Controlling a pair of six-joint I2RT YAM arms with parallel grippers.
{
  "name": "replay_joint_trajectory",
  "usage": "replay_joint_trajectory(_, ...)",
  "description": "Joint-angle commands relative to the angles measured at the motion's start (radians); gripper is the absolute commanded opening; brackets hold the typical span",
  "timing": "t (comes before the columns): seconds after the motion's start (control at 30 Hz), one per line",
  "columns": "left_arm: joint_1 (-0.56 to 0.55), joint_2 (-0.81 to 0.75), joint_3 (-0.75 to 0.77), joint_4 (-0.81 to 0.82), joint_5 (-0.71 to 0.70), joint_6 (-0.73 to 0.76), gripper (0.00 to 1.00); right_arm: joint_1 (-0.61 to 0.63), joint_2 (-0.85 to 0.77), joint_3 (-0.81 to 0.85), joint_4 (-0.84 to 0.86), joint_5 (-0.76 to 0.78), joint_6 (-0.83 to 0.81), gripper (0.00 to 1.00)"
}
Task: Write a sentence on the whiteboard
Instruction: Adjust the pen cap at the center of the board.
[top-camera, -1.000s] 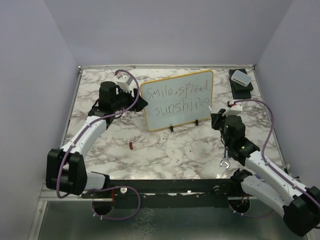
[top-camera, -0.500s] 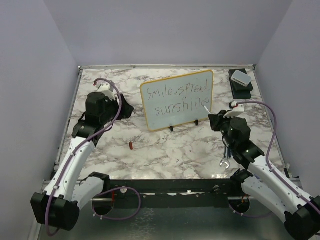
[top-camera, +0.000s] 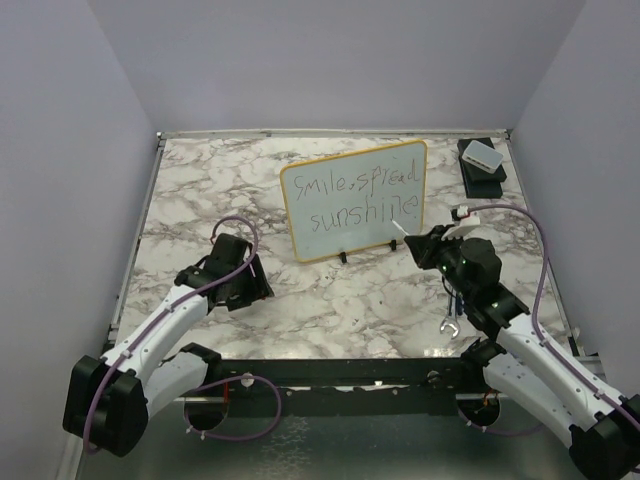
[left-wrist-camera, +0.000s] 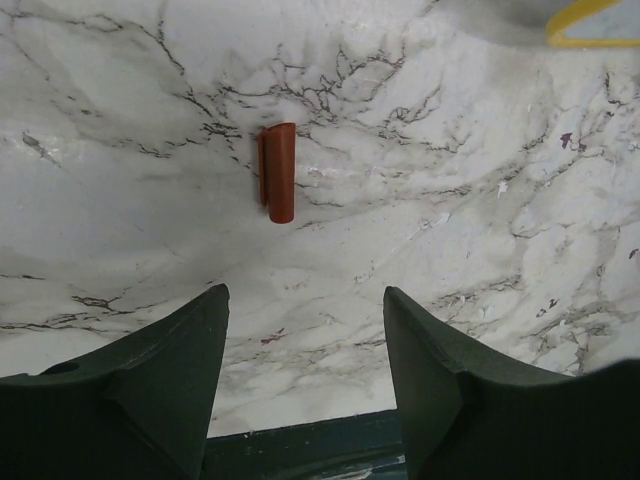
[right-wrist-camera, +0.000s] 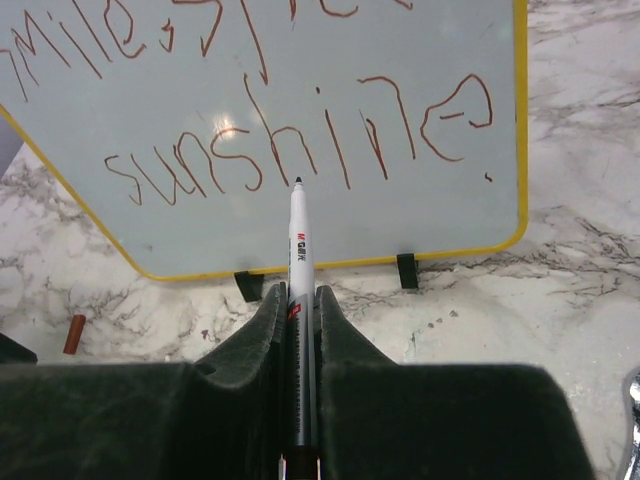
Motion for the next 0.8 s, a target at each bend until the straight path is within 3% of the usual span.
replay_joint_trajectory(0.0, -0.016, 0.005, -0.036, 0.044, -0.024, -0.102, 0.64, -0.006, -0.017, -0.037, 0.0, -0.071, 0.026, 0.01)
replay_joint_trajectory(0.37, -0.033, 0.055, -0.107, 0.185, -0.069, -0.135, 0.65, -0.006, -0.014, -0.046, 0.007, -0.086, 0.031, 0.01)
replay_joint_trajectory(0.53, -0.034, 0.028, -0.13, 0.227, -0.162, -0.127, 0.64, -0.006, -0.005, -0.051, 0.01, -0.086, 0.036, 0.01)
replay_joint_trajectory(0.77, -0.037, 0.055, -0.146, 0.29, -0.155, -0.119, 0.64, -0.006, 0.036, -0.054, 0.032, -0.088, 0.049, 0.01)
